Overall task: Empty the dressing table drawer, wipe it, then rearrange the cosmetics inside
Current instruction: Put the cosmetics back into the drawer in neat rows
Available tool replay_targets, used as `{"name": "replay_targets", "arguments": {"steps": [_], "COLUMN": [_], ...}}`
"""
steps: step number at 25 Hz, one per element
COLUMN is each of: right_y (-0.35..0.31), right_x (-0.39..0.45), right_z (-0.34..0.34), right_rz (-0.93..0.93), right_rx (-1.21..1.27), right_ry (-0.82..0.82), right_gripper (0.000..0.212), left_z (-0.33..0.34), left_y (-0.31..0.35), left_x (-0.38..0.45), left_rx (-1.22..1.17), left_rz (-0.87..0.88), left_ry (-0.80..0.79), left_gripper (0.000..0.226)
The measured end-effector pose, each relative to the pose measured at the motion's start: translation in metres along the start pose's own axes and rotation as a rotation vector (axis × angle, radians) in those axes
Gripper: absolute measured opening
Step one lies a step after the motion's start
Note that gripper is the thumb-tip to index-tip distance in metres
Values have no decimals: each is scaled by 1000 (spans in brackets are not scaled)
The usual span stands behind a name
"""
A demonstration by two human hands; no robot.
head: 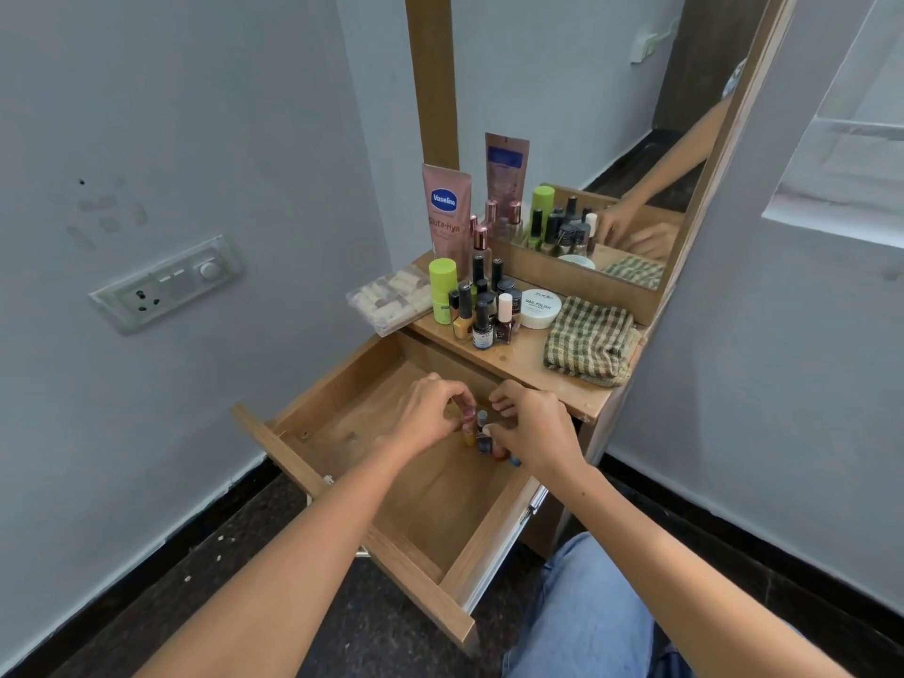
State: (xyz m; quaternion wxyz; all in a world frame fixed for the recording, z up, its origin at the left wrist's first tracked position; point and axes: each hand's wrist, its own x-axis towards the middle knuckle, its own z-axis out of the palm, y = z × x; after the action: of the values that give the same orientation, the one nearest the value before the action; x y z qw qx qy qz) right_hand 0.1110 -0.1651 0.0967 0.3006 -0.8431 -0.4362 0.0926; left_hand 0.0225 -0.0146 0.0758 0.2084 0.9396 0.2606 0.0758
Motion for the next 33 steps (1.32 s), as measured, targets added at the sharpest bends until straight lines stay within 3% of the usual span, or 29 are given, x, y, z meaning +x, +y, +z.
{"name": "replay_targets", "arguments": {"steps": [4,10,21,25,28,33], "right_y": [-6,-8,-5,-5,0,9], "right_x": [7,12,9,5,-4,-13], "right_z": [0,-3,-3,-11,-17,-16], "right_rz": [-96,-73,-86,-141,-192,-197], "right_rx": [-112,-168,-147,-123,-7,131], "right_ry": [-34,-39,2,42,144,263], "right_gripper": [25,12,16,18,18,14], "left_z": [1,-4,-1,-3,-20,-50], "left_y": [0,6,4,2,4,7], "left_x": [1,1,6,4,-4,-19], "left_rx": [-17,-34,-20,-23,-54,-10], "left_rz": [-30,-18,20,33,56,62], "left_ry": [-13,3,-3,5,72,362], "left_gripper": [28,24,29,46,54,38]}}
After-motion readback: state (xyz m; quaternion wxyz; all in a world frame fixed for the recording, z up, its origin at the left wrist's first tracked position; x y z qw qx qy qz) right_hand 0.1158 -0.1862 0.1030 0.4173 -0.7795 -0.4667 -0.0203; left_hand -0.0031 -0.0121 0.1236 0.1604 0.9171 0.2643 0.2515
